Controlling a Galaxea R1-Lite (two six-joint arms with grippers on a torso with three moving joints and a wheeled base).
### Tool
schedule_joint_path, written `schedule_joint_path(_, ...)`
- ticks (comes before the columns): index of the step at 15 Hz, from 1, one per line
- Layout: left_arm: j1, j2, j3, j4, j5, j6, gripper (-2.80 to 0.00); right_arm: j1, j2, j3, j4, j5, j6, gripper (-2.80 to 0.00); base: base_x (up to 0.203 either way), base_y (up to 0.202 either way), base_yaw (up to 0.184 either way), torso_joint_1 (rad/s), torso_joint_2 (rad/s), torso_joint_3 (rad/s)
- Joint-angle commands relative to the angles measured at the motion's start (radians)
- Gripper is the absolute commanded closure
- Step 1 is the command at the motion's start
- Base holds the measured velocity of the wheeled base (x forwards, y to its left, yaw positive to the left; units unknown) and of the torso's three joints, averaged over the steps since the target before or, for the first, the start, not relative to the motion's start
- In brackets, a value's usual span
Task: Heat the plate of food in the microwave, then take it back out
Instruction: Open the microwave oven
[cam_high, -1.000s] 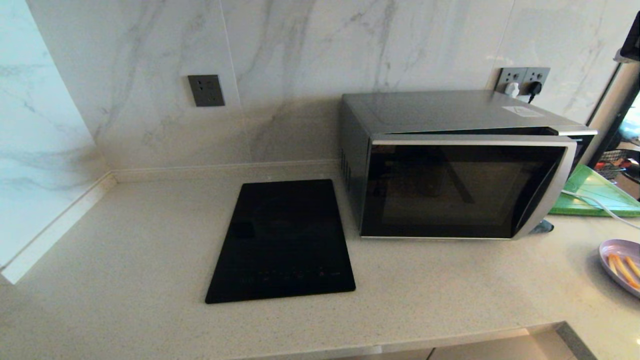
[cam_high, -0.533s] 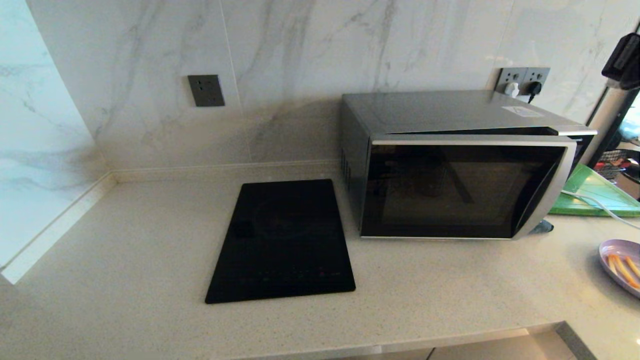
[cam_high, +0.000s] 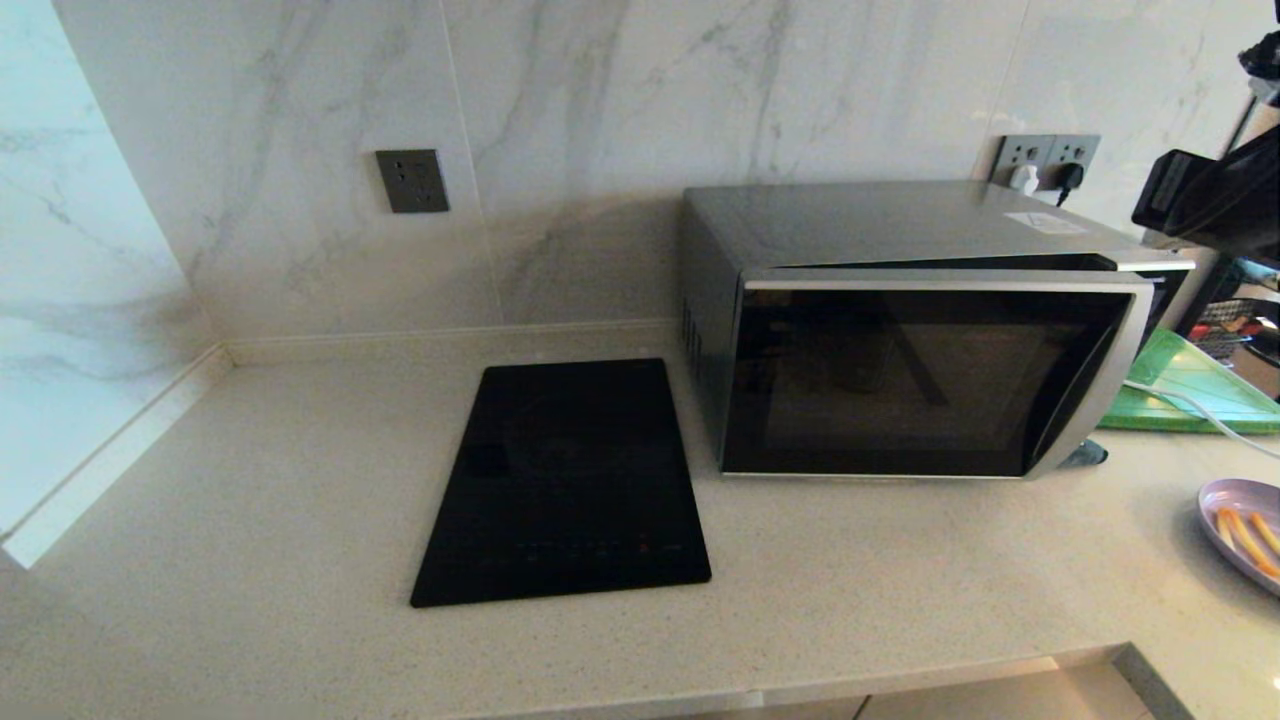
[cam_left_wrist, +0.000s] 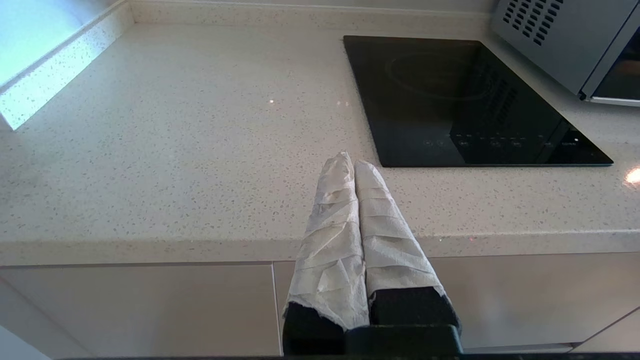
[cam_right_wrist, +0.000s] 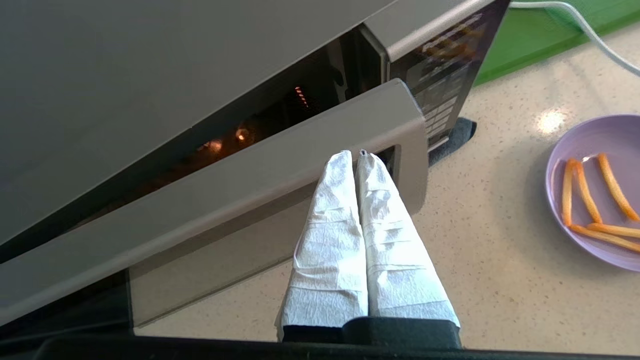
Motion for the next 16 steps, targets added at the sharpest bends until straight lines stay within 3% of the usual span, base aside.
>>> schedule_joint_path(1,0.0,0.002,0.0,0.0,0.001,-0.001,0.0,0.0,0.043,-0.007,0.001,-0.003,-0.005,0.0,0.0,0.0,0.0,0.0,0.0,0.0)
schedule_joint_path(4,0.0,0.002,0.0,0.0,0.001,-0.001,0.0,0.002,0.07,-0.008,-0.002,0.001,-0.008,0.0,0.0,0.0,0.0,0.0,0.0,0.0)
schedule_joint_path(9,0.0,0.002,0.0,0.0,0.001,-0.001,0.0,0.0,0.084,-0.022,-0.07,0.077,-0.015,0.0,0.0,0.0,0.0,0.0,0.0,0.0)
schedule_joint_path(16,0.0,0.002,0.0,0.0,0.001,-0.001,0.0,-0.011,0.109,-0.02,-0.104,0.077,-0.098,0.0,0.0,0.0,0.0,0.0,0.0,0.0)
